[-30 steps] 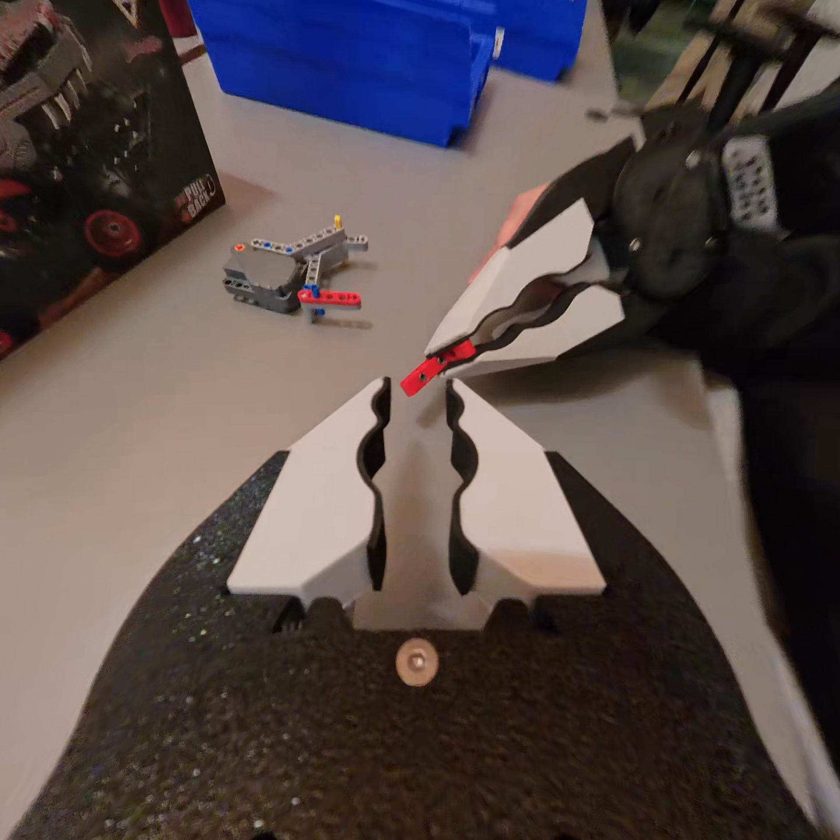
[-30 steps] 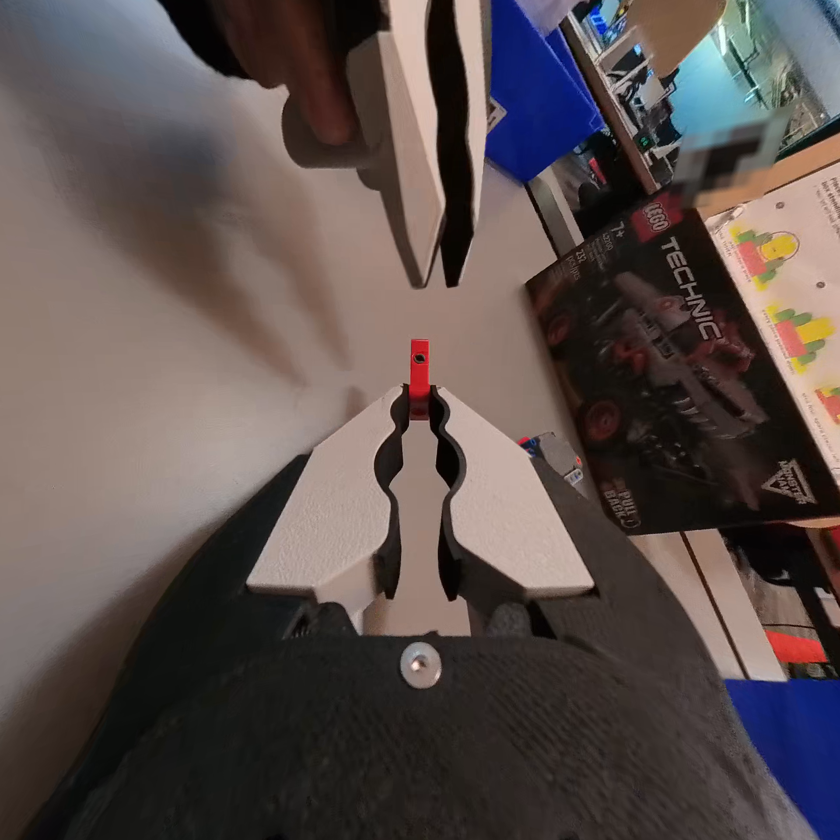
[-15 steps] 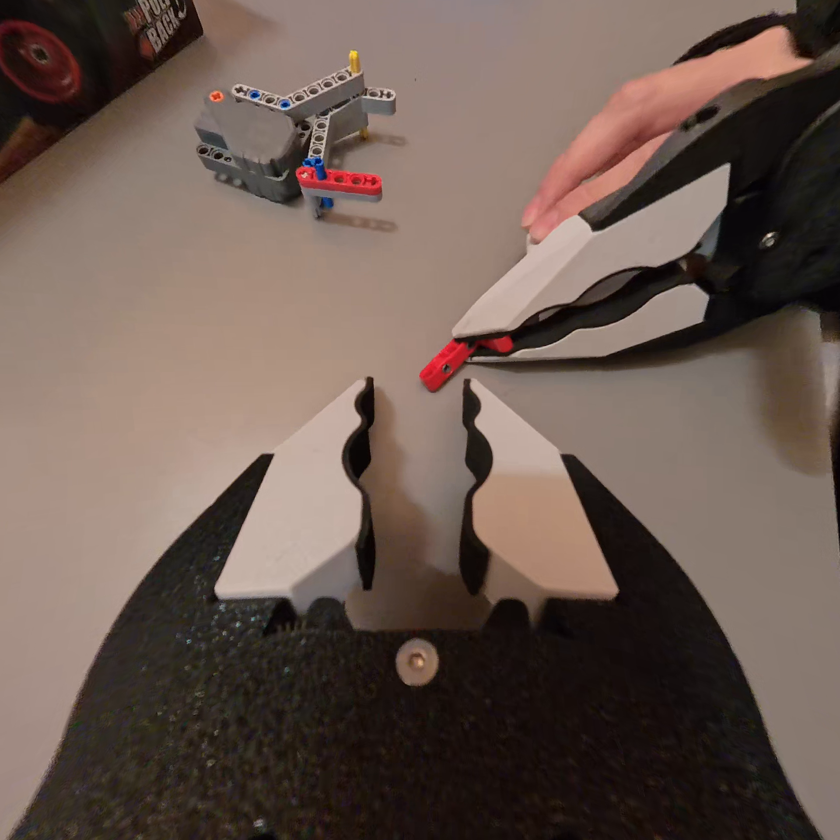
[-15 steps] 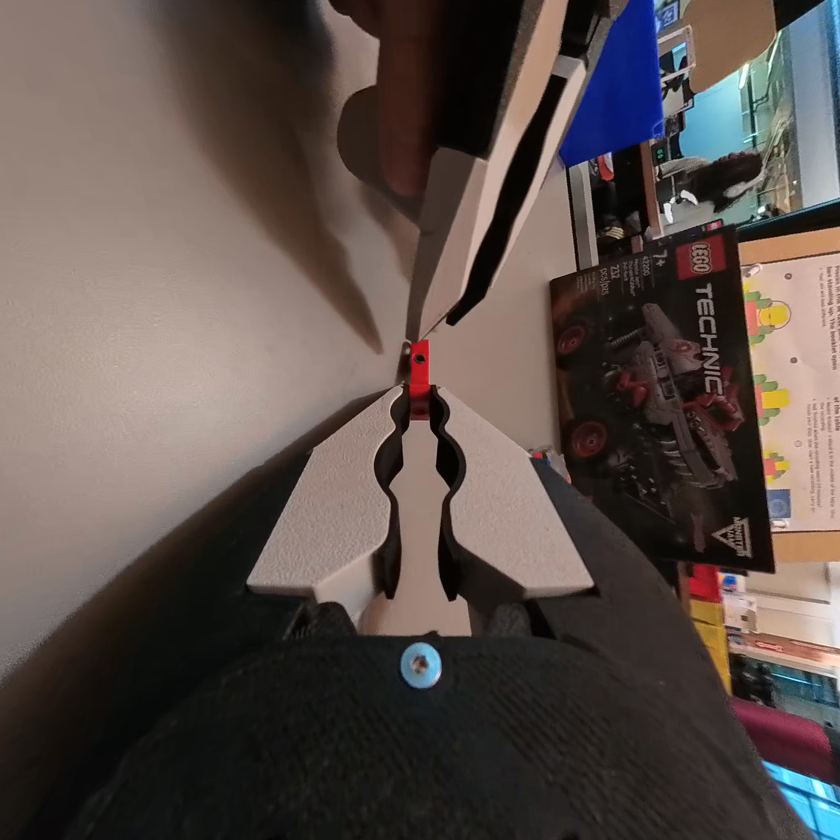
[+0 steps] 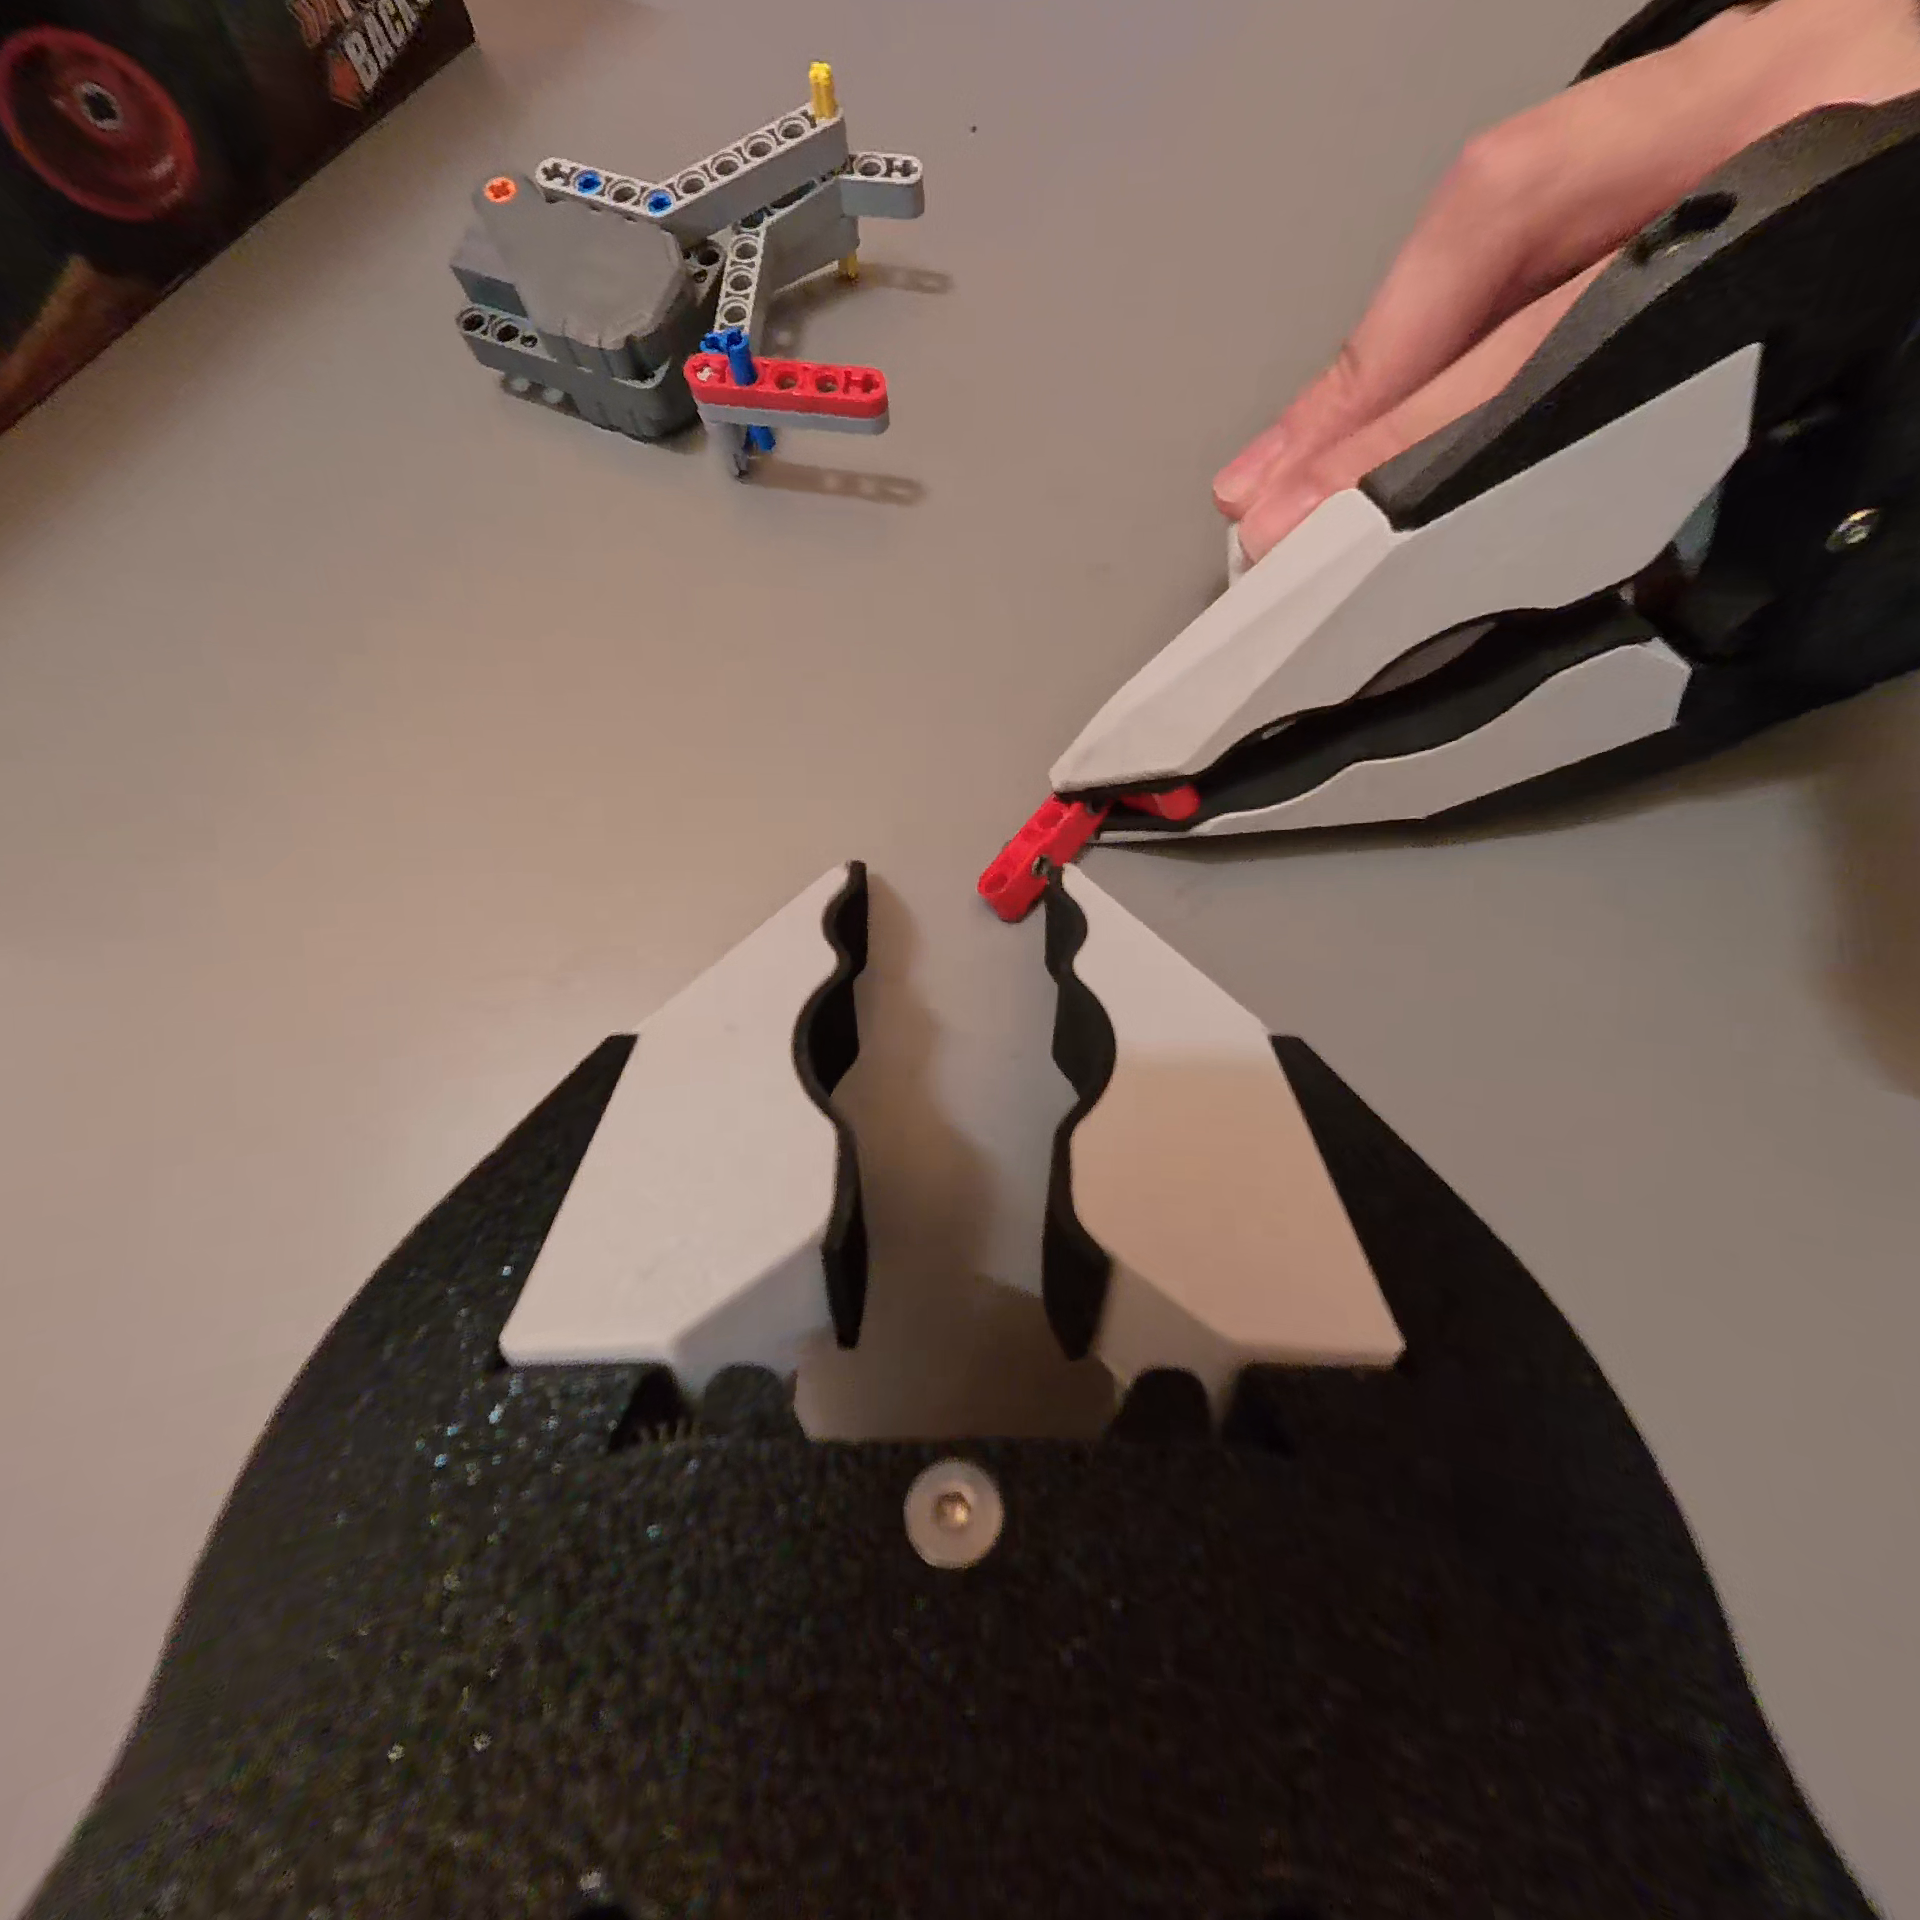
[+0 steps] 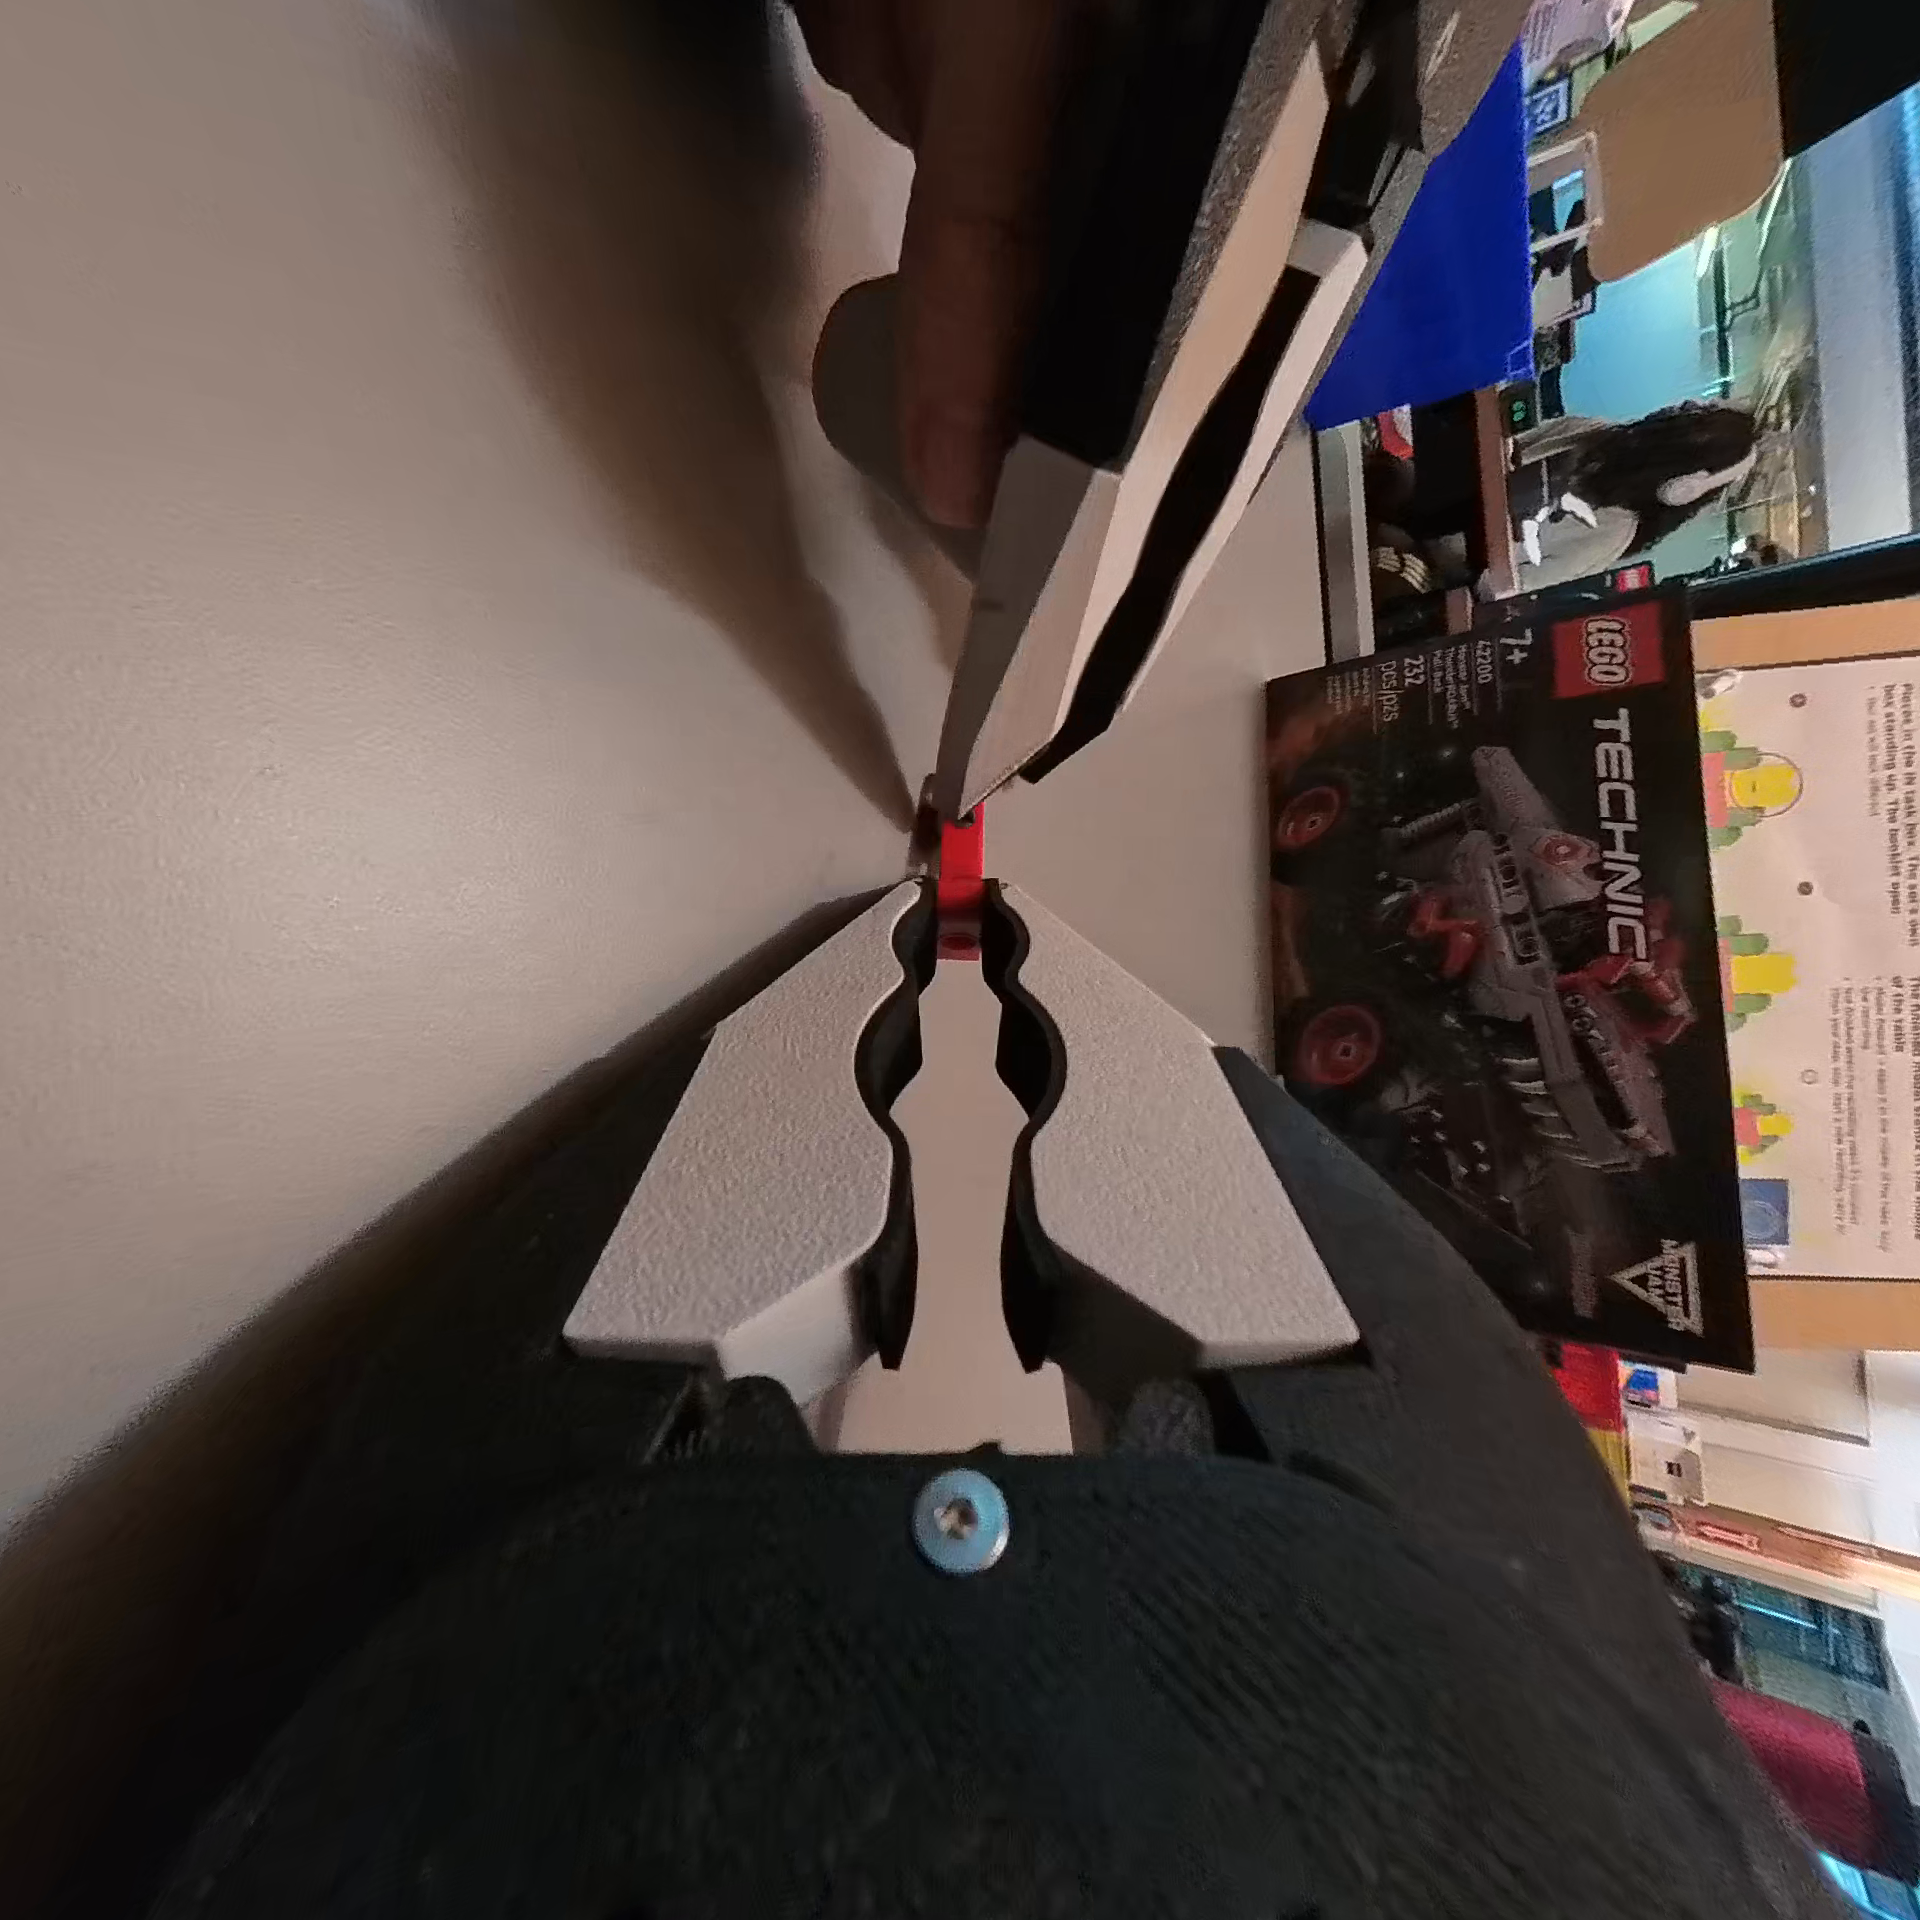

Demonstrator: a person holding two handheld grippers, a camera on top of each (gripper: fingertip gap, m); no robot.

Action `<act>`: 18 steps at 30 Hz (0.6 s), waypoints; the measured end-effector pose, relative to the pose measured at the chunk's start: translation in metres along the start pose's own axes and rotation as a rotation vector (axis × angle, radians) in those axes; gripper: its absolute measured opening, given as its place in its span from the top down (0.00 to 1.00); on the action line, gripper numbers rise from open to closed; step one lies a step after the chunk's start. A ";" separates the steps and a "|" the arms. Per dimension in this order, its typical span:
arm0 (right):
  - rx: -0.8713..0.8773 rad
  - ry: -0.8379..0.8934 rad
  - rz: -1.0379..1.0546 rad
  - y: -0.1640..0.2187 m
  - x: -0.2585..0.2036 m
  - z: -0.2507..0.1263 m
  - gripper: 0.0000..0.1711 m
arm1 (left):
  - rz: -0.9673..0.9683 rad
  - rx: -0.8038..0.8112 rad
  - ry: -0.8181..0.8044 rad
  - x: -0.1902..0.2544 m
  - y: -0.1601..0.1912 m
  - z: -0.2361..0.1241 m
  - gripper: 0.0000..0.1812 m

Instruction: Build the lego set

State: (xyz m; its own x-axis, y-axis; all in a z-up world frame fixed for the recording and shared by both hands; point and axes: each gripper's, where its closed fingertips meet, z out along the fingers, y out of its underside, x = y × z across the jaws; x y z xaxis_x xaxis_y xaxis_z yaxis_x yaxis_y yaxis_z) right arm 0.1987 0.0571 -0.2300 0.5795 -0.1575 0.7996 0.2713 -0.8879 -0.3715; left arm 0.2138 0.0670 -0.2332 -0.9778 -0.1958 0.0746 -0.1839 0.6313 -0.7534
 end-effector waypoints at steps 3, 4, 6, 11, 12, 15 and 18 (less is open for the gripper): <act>-0.009 0.007 -0.016 0.000 0.000 0.000 0.96 | -0.017 0.002 -0.007 -0.003 0.000 0.000 0.81; -0.011 0.006 -0.012 0.000 0.000 0.000 0.96 | -0.018 0.004 -0.006 -0.002 0.000 -0.001 0.81; -0.009 0.001 0.004 0.000 0.000 0.000 0.96 | -0.019 0.010 0.000 -0.002 -0.001 -0.001 0.81; -0.023 0.017 -0.041 0.000 0.000 0.001 0.96 | -0.046 0.012 -0.027 -0.008 -0.001 -0.001 0.78; -0.024 0.019 -0.048 -0.001 0.000 0.001 0.96 | -0.044 0.011 -0.025 -0.007 -0.001 -0.001 0.78; -0.018 0.007 -0.032 -0.001 0.000 0.001 0.96 | -0.010 0.006 -0.026 -0.004 -0.001 0.000 0.75; -0.015 0.011 -0.076 -0.002 -0.001 0.000 0.96 | -0.048 -0.001 -0.041 -0.008 0.001 -0.001 0.72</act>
State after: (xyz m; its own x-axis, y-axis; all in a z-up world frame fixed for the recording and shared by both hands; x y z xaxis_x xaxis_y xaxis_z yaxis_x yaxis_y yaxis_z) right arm 0.1979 0.0591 -0.2301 0.5488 -0.0942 0.8306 0.3023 -0.9040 -0.3023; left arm 0.2215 0.0694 -0.2339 -0.9630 -0.2564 0.0836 -0.2304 0.6211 -0.7491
